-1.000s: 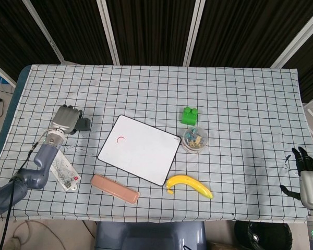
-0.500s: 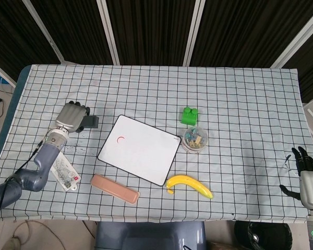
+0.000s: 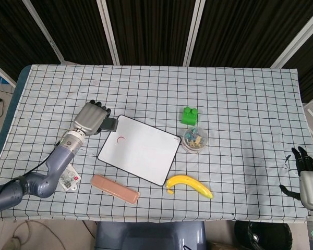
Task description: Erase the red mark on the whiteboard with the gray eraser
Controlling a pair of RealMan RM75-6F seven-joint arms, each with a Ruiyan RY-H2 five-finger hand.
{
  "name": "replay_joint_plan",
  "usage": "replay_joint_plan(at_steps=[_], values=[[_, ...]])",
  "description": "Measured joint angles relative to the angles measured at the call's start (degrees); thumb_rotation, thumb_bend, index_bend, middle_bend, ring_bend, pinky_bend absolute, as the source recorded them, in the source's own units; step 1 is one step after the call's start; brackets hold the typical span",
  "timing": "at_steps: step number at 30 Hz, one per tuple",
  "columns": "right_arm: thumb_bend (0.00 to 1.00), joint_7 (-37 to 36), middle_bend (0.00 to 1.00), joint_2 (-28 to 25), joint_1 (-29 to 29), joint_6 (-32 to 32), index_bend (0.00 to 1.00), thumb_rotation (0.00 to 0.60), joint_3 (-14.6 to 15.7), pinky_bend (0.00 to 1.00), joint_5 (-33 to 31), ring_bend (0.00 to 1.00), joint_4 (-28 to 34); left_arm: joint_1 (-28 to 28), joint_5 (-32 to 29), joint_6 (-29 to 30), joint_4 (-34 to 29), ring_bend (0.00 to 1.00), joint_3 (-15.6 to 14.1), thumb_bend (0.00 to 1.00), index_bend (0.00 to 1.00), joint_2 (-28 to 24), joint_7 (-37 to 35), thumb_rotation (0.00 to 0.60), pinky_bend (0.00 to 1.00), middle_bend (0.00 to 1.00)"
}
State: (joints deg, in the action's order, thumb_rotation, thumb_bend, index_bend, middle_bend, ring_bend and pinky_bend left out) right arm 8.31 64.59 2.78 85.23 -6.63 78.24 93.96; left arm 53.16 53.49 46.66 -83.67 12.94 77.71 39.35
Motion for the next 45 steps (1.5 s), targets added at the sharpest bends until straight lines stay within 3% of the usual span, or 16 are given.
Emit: replay_joint_plan(at_steps=[6, 15, 25, 45], values=[[0.03, -0.1, 0.08, 0.0, 0.0, -0.1, 0.0, 0.6, -0.1, 0.18, -0.4, 0.17, 0.0, 5.0, -8.9, 0.5, 0.1, 0.28, 0.2, 0.28, 0.45, 4.1, 6.6, 0.6, 0.32, 0.48], [0.03, -0.1, 0.08, 0.0, 0.0, -0.2, 0.0, 0.6, -0.1, 0.18, -0.5, 0.17, -0.2, 8.3, -12.8, -0.8, 5.5, 0.28, -1.3, 0.28, 0.45, 9.6, 8.5, 0.6, 0.32, 0.48], [0.03, -0.2, 0.08, 0.0, -0.1, -0.2, 0.0, 0.6, -0.1, 0.18, -0.4, 0.17, -0.2, 9.2, -10.2, -2.6, 11.9, 0.28, -3.5, 0.28, 0.45, 14.3, 5.1, 0.6, 0.32, 0.48], [0.03, -0.3, 0.08, -0.1, 0.0, -0.4, 0.0, 0.6, -0.1, 0.18, -0.5, 0.17, -0.4, 9.1, -6.8, -4.6, 16.1, 0.28, -5.3, 0.28, 0.46, 16.5, -0.3, 0.6, 0.32, 0.49]])
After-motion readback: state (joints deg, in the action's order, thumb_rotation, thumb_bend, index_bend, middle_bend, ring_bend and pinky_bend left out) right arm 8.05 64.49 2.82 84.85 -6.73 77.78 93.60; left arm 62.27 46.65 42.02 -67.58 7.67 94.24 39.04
